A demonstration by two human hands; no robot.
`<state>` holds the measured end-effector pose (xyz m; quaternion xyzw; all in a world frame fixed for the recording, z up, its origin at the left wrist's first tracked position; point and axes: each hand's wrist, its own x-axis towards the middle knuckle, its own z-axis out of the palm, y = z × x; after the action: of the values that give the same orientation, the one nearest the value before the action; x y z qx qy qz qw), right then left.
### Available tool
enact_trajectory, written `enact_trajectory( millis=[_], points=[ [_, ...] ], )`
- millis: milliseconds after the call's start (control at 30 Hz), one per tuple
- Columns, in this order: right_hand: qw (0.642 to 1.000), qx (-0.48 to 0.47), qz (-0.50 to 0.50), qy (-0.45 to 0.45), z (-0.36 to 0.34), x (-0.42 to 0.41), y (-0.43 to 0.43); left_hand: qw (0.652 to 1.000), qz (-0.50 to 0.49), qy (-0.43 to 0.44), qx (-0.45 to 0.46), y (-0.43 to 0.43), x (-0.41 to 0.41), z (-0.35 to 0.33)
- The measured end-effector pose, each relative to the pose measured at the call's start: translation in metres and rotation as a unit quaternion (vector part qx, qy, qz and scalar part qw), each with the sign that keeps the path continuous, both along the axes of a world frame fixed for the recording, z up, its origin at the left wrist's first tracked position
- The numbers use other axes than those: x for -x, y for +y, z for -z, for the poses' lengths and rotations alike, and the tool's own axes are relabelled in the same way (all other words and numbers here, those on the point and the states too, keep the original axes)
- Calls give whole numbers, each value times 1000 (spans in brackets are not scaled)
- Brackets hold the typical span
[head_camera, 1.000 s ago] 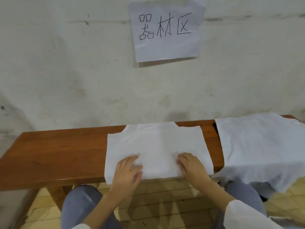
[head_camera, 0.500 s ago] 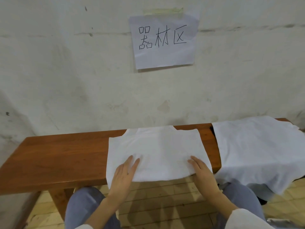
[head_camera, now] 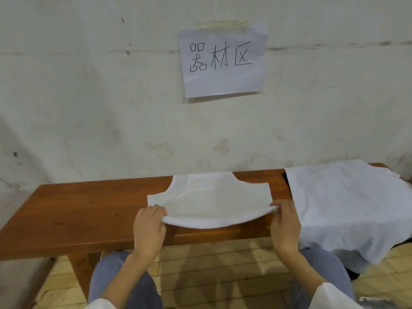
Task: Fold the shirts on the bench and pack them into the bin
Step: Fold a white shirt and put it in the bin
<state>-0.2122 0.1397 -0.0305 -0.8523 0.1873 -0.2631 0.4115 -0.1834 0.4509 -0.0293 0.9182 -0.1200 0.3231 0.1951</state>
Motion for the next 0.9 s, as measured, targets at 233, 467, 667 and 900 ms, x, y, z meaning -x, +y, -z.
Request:
enact_trajectory(
  millis=[233, 467, 667, 900],
  points=[
    [985, -102, -11, -140, -56, 17, 8, 988, 9, -124, 97, -9, 11, -50],
    [973, -70, -4, -220, -84, 35, 6, 974, 2, -161, 158, -7, 32, -75],
    [979, -55, 14, -194, -77, 31, 0, 978, -13, -115, 172, -6, 36, -74],
    [987, -38, -9, -154, -65, 6, -4, 976, -36, -62, 207, 4, 10, -60]
  ],
)
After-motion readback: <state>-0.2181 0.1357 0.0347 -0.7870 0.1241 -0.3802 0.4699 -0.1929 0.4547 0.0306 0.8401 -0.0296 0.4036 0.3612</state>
